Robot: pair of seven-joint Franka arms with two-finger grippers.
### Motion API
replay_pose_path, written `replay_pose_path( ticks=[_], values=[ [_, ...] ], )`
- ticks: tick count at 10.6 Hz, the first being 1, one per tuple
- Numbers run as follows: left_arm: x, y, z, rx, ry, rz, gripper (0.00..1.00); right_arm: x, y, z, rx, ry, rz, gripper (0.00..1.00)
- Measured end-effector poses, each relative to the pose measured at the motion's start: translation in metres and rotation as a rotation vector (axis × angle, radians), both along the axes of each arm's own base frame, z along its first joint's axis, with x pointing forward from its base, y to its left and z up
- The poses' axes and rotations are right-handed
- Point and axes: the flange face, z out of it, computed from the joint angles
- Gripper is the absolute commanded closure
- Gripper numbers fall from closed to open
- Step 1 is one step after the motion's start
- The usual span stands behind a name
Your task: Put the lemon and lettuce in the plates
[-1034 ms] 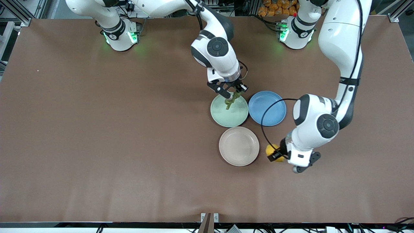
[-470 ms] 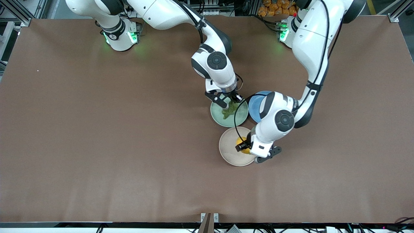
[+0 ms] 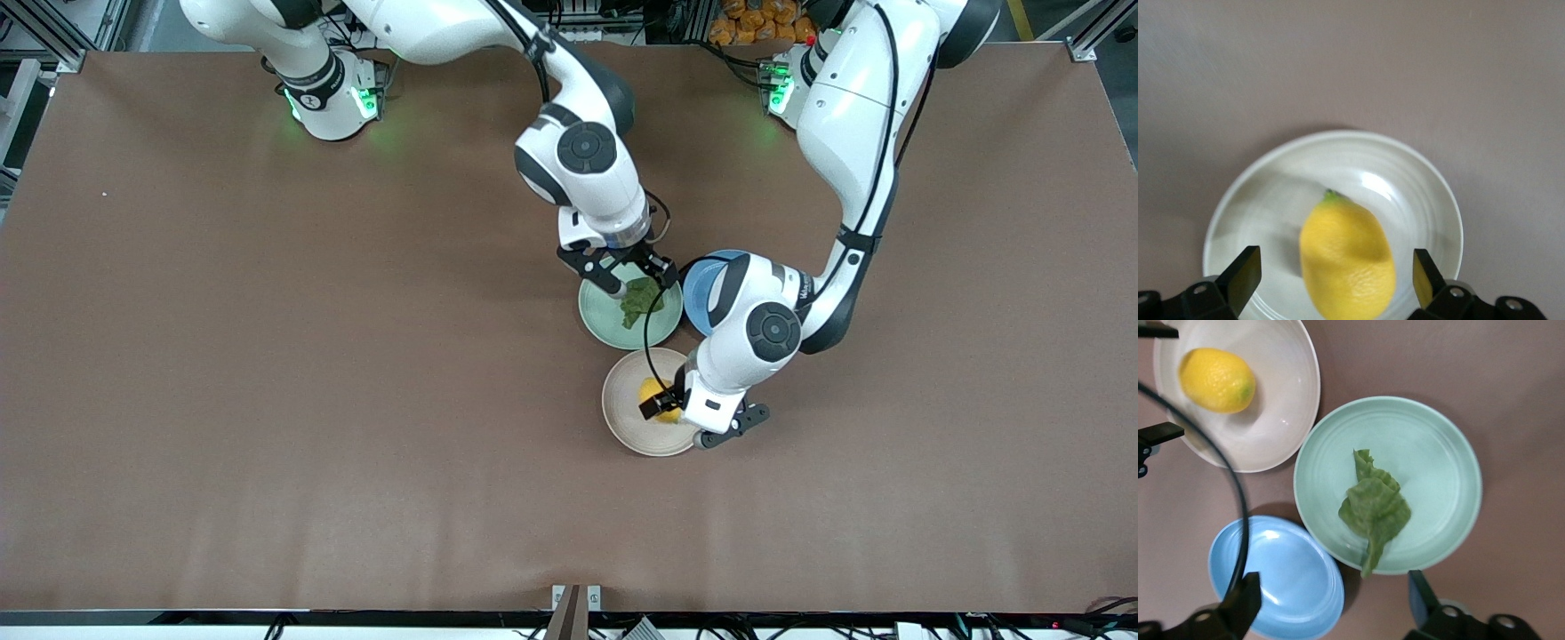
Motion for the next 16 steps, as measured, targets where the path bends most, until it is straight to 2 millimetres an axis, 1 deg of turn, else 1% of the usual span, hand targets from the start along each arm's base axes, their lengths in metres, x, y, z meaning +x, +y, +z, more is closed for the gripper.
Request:
replay_pose_path(
  ticks=[1, 2, 4, 5, 6, 7, 8, 9, 10, 11, 12, 13, 14, 16],
  values=[
    [0.013, 0.023, 0.012, 0.006, -0.022, 0.029, 0.0, 0.0, -0.01, 0.034, -0.014, 0.007, 0.03, 0.0],
    [0.027, 0.053, 0.026, 0.014, -0.046, 0.065, 0.0, 0.001, -0.025, 0.067, -0.028, 0.016, 0.058, 0.0],
    [0.049, 0.118, 0.053, 0.041, -0.077, 0.127, 0.0, 0.014, -0.07, 0.124, -0.062, 0.028, 0.108, 0.0],
    [0.054, 0.144, 0.062, 0.058, -0.072, 0.143, 0.0, 0.024, -0.098, 0.147, -0.078, 0.031, 0.133, 0.0],
    [0.055, 0.161, 0.067, 0.067, -0.057, 0.145, 0.0, 0.037, -0.131, 0.17, -0.09, 0.031, 0.162, 0.0],
    [0.054, 0.17, 0.069, 0.074, -0.034, 0.148, 0.0, 0.05, -0.166, 0.19, -0.101, 0.031, 0.19, 0.0],
    [0.049, 0.176, 0.069, 0.082, -0.002, 0.15, 0.0, 0.062, -0.2, 0.205, -0.11, 0.033, 0.213, 0.0],
    [0.041, 0.187, 0.071, 0.09, 0.03, 0.159, 0.0, 0.074, -0.232, 0.213, -0.118, 0.037, 0.238, 0.0],
    [0.03, 0.205, 0.077, 0.095, 0.051, 0.179, 0.0, 0.085, -0.261, 0.217, -0.125, 0.042, 0.268, 0.0],
    [0.014, 0.224, 0.086, 0.099, 0.069, 0.199, 0.0, 0.096, -0.288, 0.216, -0.133, 0.055, 0.303, 0.0],
    [-0.003, 0.239, 0.096, 0.101, 0.082, 0.215, 0.0, 0.105, -0.314, 0.212, -0.138, 0.071, 0.337, 0.0],
    [-0.022, 0.249, 0.105, 0.1, 0.094, 0.225, 0.0, 0.115, -0.341, 0.206, -0.142, 0.086, 0.37, 0.0],
    [-0.042, 0.254, 0.114, 0.101, 0.101, 0.23, 0.0, 0.125, -0.371, 0.197, -0.144, 0.096, 0.402, 0.0],
    [-0.082, 0.256, 0.136, 0.107, 0.098, 0.226, 0.0, 0.141, -0.44, 0.184, -0.135, 0.117, 0.479, 0.0]
  ],
)
